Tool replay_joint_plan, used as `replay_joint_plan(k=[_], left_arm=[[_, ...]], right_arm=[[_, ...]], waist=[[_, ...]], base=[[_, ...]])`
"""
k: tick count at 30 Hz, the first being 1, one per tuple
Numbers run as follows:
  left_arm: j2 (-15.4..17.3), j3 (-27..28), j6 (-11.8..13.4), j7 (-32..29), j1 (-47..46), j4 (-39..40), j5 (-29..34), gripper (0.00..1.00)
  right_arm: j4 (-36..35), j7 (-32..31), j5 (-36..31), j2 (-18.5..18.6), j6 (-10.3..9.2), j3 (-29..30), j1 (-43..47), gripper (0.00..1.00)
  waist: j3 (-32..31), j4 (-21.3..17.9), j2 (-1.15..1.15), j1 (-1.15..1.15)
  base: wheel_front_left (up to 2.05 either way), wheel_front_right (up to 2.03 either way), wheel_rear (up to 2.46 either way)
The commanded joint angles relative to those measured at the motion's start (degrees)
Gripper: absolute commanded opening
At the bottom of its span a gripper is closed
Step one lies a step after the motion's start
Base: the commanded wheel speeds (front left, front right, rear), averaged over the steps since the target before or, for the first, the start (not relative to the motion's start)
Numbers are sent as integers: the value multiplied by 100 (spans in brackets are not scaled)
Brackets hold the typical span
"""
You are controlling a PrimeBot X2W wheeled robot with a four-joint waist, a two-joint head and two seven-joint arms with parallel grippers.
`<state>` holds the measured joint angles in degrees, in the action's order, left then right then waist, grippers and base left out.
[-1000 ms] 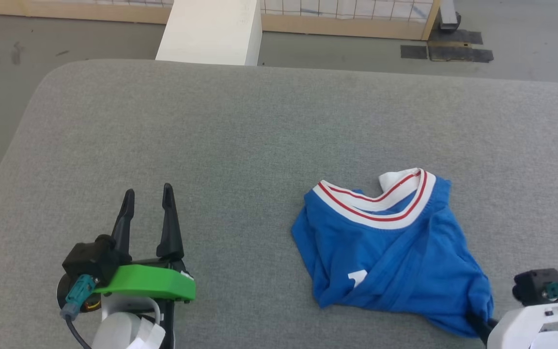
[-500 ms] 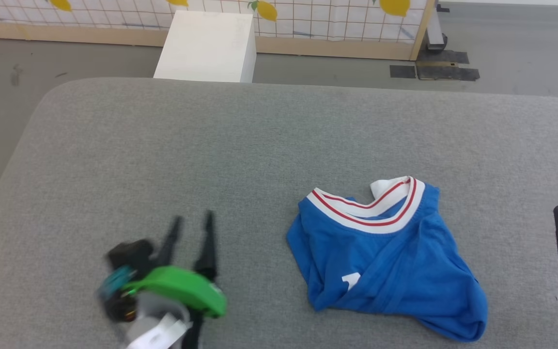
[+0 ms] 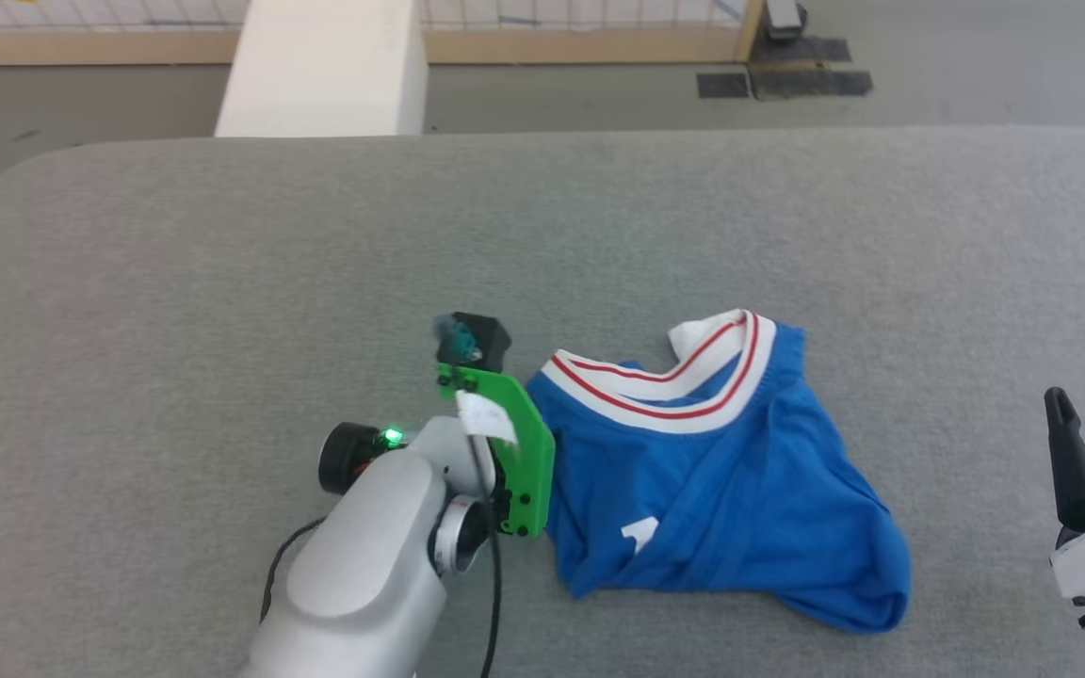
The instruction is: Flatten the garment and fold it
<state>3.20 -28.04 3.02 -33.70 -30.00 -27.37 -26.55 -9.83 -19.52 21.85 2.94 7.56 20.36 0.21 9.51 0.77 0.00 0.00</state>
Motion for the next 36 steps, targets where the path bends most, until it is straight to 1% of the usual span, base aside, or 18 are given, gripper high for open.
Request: replay_joint_plan(k=[1,5,6,7,10,13,16,18,20,22,25,27,29,32,34,36], left_arm=[[37,-106,-4,-148,-101,-135,103,100],[100,-234,61,-391,-109,-453,196,100],[97,-227,60,-390,-93,-486,169,67],[91,-210,50,-383,-65,-513,118,0],[61,-75,3,-248,9,-459,-126,0],[38,165,45,31,92,-244,-391,0],[33,509,133,405,226,200,-664,0],[93,741,233,603,357,570,-777,0],[180,988,364,772,534,1012,-875,0],[315,1216,547,875,754,1447,-907,0],[466,1595,890,952,1220,2052,-1005,0],[528,1858,1135,983,1592,2310,-1088,0],[528,2099,1383,995,2003,2468,-1191,0],[545,2246,1651,888,2579,2479,-1257,0],[497,2299,1732,793,2859,2367,-1370,0],[454,2314,1724,729,3025,2235,-1480,0]], right_arm=[[38,67,37,-5,-8,-6,-91,100],[103,140,53,-5,-8,-44,-134,100],[113,154,57,-5,-8,-35,-136,100],[124,171,57,-5,-8,-17,-137,100],[153,196,38,-5,-8,38,-121,100],[192,200,23,-5,-8,43,-111,100],[228,186,5,-6,-8,36,-72,100],[245,171,-12,-6,-8,16,-56,100],[254,154,-29,-6,-8,9,-34,100],[256,132,-51,-6,-8,5,-14,100],[244,87,-83,-6,-8,-24,2,100],[250,70,-93,-6,-8,-66,-10,100],[269,60,-88,-6,-8,-122,-25,100],[312,50,-75,-6,-8,-203,-30,100],[347,51,-79,-6,-8,-251,-33,100],[382,48,-92,-6,-8,-295,-33,100]], waist=[[198,-205,0,0],[282,-312,0,0],[292,-316,0,0],[297,-311,0,0],[284,-246,0,0],[213,-131,0,0],[91,64,0,0],[11,199,0,0],[-61,357,0,0],[-127,521,0,0],[-179,743,0,0],[-204,840,0,0],[-224,898,0,0],[-238,955,0,0],[-246,968,0,0],[-253,973,0,0]], base=[[0,0,0],[0,0,0],[0,0,0],[0,0,0],[0,0,0],[0,0,0],[0,0,0],[0,0,0],[0,0,0],[0,0,0],[0,0,0],[0,0,0],[0,0,0],[0,0,0],[0,0,0],[0,0,0]])
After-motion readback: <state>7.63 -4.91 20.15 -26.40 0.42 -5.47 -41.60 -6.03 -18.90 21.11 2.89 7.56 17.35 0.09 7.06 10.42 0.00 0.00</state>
